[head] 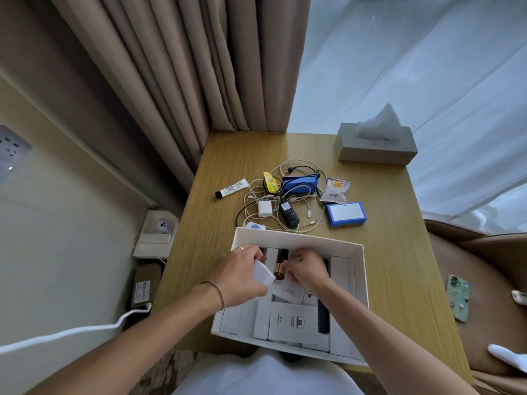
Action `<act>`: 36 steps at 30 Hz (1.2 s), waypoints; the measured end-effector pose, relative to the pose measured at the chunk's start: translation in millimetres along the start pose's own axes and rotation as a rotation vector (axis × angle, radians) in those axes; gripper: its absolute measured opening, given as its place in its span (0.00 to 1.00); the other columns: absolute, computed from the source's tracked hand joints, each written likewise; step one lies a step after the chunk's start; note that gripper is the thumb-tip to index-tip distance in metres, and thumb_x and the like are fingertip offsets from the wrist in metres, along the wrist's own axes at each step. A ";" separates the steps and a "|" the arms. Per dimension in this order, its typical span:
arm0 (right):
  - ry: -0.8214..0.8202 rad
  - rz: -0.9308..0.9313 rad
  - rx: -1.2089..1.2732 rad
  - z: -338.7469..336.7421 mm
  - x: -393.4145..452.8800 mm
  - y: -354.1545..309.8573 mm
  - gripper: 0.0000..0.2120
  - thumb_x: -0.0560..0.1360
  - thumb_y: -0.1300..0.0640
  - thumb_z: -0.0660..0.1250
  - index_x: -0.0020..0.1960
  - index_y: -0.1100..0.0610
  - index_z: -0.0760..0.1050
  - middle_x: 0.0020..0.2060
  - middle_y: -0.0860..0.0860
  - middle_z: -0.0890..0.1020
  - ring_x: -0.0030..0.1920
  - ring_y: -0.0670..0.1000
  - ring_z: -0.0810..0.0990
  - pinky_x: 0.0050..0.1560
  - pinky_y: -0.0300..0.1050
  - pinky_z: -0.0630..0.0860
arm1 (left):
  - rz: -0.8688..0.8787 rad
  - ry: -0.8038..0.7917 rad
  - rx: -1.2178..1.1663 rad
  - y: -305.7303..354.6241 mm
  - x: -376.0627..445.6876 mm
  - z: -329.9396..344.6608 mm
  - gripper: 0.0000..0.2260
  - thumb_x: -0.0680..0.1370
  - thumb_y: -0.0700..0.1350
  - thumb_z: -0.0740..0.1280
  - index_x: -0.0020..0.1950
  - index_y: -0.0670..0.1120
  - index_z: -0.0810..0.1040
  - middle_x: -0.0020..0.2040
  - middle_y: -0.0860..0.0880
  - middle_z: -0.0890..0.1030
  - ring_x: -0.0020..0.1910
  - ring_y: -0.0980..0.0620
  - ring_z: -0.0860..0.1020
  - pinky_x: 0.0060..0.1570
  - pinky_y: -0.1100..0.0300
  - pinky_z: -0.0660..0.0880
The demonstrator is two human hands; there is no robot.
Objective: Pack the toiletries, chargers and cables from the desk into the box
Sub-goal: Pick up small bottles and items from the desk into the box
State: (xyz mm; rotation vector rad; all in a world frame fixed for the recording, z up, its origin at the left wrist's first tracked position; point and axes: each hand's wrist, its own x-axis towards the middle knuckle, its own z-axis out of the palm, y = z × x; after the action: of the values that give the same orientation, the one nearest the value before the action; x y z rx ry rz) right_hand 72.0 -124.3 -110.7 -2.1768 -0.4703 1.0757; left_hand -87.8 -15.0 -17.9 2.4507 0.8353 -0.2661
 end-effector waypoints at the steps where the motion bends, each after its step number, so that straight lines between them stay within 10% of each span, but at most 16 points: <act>1: 0.006 0.005 0.016 -2.7 -1.5 1.2 0.01 0.76 0.57 0.70 0.46 0.52 0.80 0.35 0.53 0.85 0.35 0.53 0.84 0.41 0.51 0.84 | -0.014 -0.019 0.009 1.4 1.7 3.2 0.24 0.65 0.57 0.74 0.58 0.55 0.71 0.52 0.55 0.76 0.47 0.54 0.77 0.45 0.58 0.80; 7: -0.105 0.007 0.049 -17.5 -21.2 2.3 0.08 0.79 0.60 0.66 0.55 0.57 0.81 0.39 0.55 0.85 0.36 0.49 0.83 0.33 0.37 0.77 | -0.088 -0.172 -0.012 6.6 11.2 24.9 0.33 0.70 0.56 0.69 0.74 0.52 0.64 0.43 0.51 0.78 0.40 0.52 0.77 0.35 0.59 0.73; 12: -0.426 0.086 0.188 -8.9 -43.2 -1.8 0.07 0.81 0.54 0.65 0.55 0.55 0.78 0.41 0.58 0.87 0.37 0.53 0.85 0.37 0.45 0.82 | -0.172 -0.248 -0.123 4.9 13.5 35.0 0.35 0.74 0.56 0.69 0.77 0.54 0.59 0.52 0.48 0.78 0.44 0.49 0.78 0.40 0.57 0.73; 19: -0.337 0.116 0.091 22.1 -43.6 -14.1 0.10 0.76 0.53 0.70 0.45 0.62 0.82 0.32 0.57 0.86 0.33 0.53 0.86 0.42 0.47 0.86 | -0.143 -0.162 -0.151 -0.6 4.8 32.5 0.37 0.73 0.55 0.72 0.77 0.52 0.58 0.40 0.51 0.77 0.38 0.52 0.77 0.33 0.61 0.71; 23: -0.326 0.108 -0.009 27.8 -37.4 -20.7 0.12 0.76 0.53 0.72 0.39 0.61 0.80 0.31 0.56 0.86 0.32 0.52 0.87 0.35 0.42 0.84 | -0.028 -0.038 -0.031 -4.6 -4.2 18.2 0.20 0.78 0.49 0.68 0.70 0.51 0.72 0.55 0.50 0.81 0.43 0.54 0.78 0.41 0.64 0.75; 27: -0.380 0.115 -0.119 34.1 -31.6 -25.2 0.11 0.74 0.55 0.74 0.45 0.65 0.81 0.32 0.58 0.86 0.33 0.53 0.87 0.35 0.45 0.85 | 0.032 0.193 -0.019 -15.1 -10.8 -2.4 0.10 0.79 0.42 0.64 0.59 0.52 0.78 0.46 0.54 0.79 0.39 0.60 0.77 0.35 0.67 0.74; 36: -0.470 0.190 -0.344 56.1 -20.2 -35.0 0.14 0.73 0.54 0.73 0.41 0.66 0.79 0.30 0.58 0.86 0.32 0.53 0.87 0.33 0.44 0.84 | -0.103 0.337 -0.075 -50.8 -3.3 -14.6 0.15 0.76 0.42 0.68 0.61 0.53 0.74 0.45 0.55 0.72 0.40 0.58 0.73 0.33 0.64 0.71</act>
State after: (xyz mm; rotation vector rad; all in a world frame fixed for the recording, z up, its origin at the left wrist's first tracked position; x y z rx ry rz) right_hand 14.0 -88.3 -100.1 -2.2869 -0.7103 1.7358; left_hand -121.4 25.1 -26.0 2.4204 1.0927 0.1449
